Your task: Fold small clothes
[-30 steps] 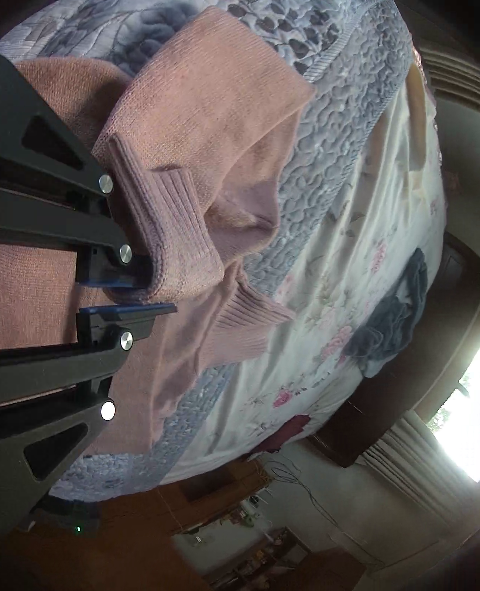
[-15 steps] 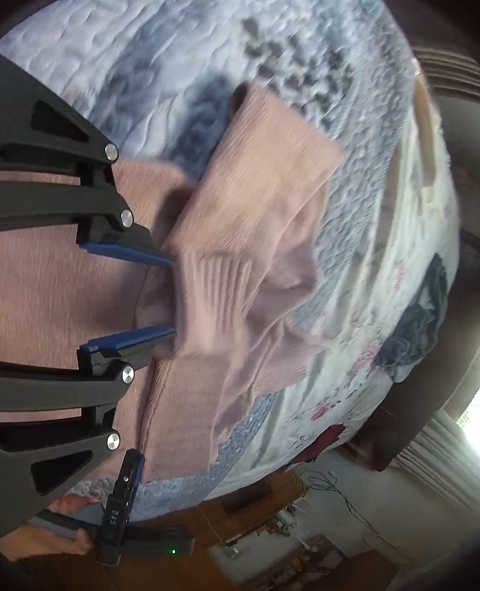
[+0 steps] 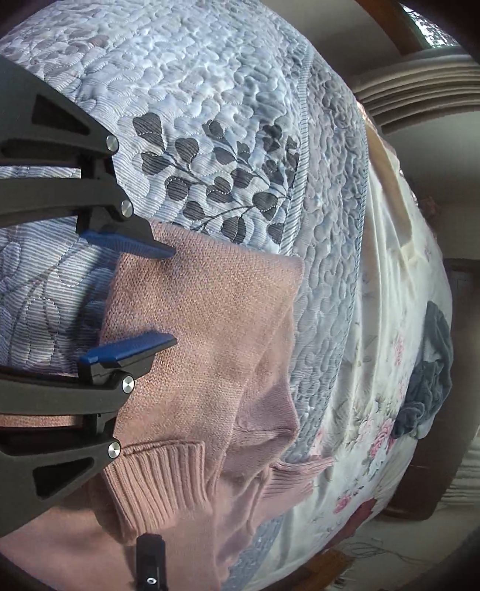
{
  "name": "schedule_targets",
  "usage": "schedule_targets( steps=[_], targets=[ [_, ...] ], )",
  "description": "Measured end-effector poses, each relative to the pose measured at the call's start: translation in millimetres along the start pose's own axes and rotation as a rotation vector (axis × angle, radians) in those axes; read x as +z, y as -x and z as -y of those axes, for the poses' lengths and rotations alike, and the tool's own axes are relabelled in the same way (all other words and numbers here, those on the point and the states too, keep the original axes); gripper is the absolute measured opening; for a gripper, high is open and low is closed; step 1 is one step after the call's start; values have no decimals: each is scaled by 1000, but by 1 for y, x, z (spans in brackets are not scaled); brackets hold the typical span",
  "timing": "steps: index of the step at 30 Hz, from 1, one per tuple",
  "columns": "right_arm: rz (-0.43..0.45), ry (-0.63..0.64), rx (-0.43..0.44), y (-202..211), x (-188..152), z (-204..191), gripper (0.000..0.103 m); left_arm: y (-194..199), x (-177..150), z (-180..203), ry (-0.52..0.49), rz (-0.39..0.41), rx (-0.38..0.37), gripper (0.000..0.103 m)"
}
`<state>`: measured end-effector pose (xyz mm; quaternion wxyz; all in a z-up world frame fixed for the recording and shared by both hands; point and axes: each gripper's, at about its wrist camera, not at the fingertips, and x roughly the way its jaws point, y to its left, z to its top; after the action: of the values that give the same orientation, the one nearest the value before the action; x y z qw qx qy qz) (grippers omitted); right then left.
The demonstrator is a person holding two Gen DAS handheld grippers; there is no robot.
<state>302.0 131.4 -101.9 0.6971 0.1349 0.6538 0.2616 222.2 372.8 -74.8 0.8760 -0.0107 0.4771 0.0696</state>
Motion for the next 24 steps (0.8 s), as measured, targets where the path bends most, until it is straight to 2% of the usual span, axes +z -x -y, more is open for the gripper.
schedule_targets(
  steps=[2, 3, 4, 7, 10, 15, 18, 21, 24],
  targets=[
    [-31, -11, 17, -13, 0, -1, 45, 2, -1, 0, -7, 1, -4, 43],
    [-35, -15, 8, -16, -1, -1, 40, 4, -1, -1, -6, 0, -6, 43],
    [-29, -9, -12, -17, -3, 1, 25, 7, 0, -2, -4, 3, -8, 43],
    [-1, -4, 32, -4, -9, 10, 16, 19, 3, 0, -5, 23, -21, 43],
    [51, 20, 59, 25, -14, 17, 15, 28, 10, 5, 3, 42, -40, 44],
    [120, 69, -2, 74, -17, 35, 15, 33, 19, 35, -23, 62, -64, 45],
    [153, 54, -58, 92, -15, 57, 16, 23, 20, 57, -50, 42, -67, 46],
    [151, 14, -107, 92, -16, 87, 16, 8, 17, 75, -72, 5, -65, 46],
    [105, -8, -160, 74, -20, 110, 20, -12, 12, 84, -78, -51, -34, 46]
  ],
)
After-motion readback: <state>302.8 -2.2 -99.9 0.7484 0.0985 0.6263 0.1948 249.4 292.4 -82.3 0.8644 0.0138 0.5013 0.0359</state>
